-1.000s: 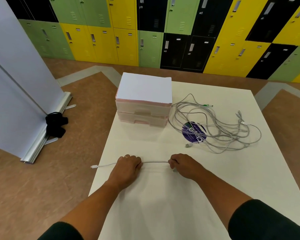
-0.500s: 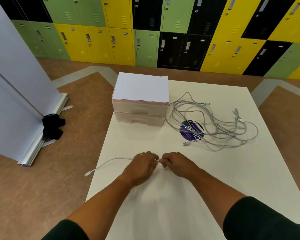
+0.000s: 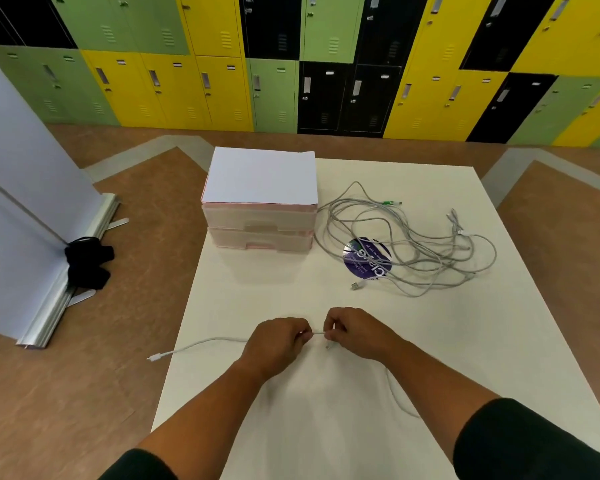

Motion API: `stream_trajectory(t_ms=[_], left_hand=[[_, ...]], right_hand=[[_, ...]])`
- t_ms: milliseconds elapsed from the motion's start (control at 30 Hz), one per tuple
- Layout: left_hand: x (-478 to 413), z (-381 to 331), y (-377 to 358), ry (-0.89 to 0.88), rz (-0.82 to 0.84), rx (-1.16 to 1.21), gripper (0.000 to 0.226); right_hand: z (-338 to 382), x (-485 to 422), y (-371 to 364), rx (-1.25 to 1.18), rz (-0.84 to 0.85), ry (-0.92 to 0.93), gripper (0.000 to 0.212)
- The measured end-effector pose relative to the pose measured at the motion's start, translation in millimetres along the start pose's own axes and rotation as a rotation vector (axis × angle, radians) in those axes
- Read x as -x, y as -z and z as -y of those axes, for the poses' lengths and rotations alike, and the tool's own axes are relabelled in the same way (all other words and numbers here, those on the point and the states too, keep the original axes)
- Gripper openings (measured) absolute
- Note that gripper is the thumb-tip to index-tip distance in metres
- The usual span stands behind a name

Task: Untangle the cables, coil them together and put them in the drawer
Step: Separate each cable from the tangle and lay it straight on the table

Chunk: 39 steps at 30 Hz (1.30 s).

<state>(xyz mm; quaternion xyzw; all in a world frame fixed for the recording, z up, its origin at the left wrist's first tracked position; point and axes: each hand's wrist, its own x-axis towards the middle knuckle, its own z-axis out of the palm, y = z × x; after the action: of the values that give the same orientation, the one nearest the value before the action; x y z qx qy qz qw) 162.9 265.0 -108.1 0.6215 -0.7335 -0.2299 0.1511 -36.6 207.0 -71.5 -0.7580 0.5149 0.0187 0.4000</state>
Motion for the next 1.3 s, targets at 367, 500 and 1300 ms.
stream_trajectory(t_ms=[367,500,1300], left_hand=[[-4.2,-2.1,-1.0,0.010,-0.017,-0.082,0.023],[-6.4,4.1,-3.5,0.028,0.057,-0.032,0.020],[-13.8,-32.4,-10.1,0.018,0.064,0.140,0.028]], right_hand=[[-17.6,1.6,16.9,0.177,-0.053,-0.122,0.040],[-18.8,2.8,12.6,0.213,-0.076,-0.191,0.051],[-47.0,28.4,33.8,0.002,0.100,-0.115,0.015]])
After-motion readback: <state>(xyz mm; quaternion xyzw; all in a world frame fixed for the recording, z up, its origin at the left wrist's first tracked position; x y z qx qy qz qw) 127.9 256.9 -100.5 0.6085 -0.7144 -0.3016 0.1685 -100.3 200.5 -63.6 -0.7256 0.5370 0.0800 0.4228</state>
